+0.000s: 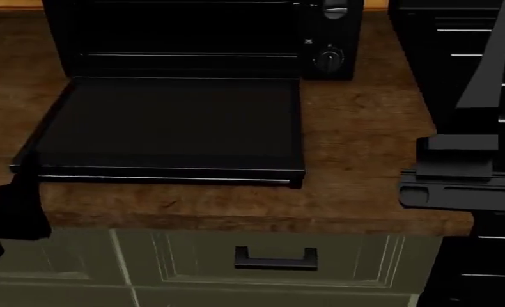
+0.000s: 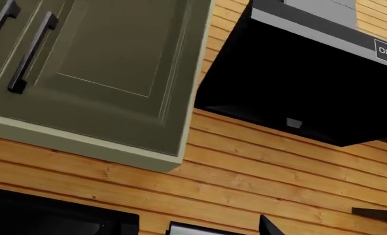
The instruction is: Close the toaster oven door.
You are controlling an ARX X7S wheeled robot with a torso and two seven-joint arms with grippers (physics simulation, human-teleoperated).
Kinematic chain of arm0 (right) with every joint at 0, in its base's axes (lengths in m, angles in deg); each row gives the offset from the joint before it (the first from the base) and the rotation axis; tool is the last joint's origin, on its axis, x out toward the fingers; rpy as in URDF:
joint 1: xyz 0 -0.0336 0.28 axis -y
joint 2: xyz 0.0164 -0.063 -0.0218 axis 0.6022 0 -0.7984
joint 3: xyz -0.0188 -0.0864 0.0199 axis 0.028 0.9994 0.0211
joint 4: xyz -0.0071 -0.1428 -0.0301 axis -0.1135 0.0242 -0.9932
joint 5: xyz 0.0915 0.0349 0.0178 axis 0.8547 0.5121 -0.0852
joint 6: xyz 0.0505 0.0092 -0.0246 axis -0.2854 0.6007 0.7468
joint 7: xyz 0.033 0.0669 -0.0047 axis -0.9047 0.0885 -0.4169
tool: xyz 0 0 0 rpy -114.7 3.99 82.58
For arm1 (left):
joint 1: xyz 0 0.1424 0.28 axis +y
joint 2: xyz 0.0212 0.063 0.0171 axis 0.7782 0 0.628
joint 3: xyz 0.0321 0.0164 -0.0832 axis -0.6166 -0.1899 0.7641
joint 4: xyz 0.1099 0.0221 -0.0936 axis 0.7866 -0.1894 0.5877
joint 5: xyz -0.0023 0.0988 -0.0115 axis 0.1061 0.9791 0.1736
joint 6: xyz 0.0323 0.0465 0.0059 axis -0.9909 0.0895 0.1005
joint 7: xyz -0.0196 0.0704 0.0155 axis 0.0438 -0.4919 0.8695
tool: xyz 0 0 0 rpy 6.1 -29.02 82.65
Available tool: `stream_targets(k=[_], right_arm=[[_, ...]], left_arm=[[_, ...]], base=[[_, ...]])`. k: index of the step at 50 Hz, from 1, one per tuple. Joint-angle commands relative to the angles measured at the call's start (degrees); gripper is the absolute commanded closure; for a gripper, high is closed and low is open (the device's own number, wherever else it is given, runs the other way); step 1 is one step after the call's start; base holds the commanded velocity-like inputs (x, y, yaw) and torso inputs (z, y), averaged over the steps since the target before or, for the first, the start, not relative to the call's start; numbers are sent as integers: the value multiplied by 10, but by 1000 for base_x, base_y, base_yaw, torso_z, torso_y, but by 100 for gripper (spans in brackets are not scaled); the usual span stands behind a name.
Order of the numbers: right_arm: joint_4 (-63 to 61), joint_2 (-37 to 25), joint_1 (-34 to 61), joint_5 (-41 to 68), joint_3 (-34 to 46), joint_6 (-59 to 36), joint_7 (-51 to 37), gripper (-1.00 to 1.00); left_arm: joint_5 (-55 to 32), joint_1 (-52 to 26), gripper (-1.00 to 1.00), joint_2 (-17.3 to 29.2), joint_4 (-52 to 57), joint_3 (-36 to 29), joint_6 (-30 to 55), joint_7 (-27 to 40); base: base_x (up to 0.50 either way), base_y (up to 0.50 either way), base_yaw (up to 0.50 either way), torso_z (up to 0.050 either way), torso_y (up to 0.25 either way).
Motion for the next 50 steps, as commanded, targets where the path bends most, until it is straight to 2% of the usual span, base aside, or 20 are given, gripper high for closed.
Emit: stream_targets(k=[1,29,35,50], right_arm=[[-5,-18,-2,11,7,11,-11,-100],[-3,-48,-1,21,29,39,-31,-100],[-3,-53,-1,28,26,46,-43,-100],[-4,-69,-6,34,32,62,-54,-100]], left_arm=[[-13,3,-100,1,7,6,0,-6],[-3,10,-100,10,-1,-13,-25,-8],[-4,12,-100,10,-7,-13,-32,-10],[-12,11,-100,6,-4,-10,-33,-6]], base=[[0,500,0,0,0],[0,465,0,0,0],[47,0,0,0,0],[401,0,0,0,0]])
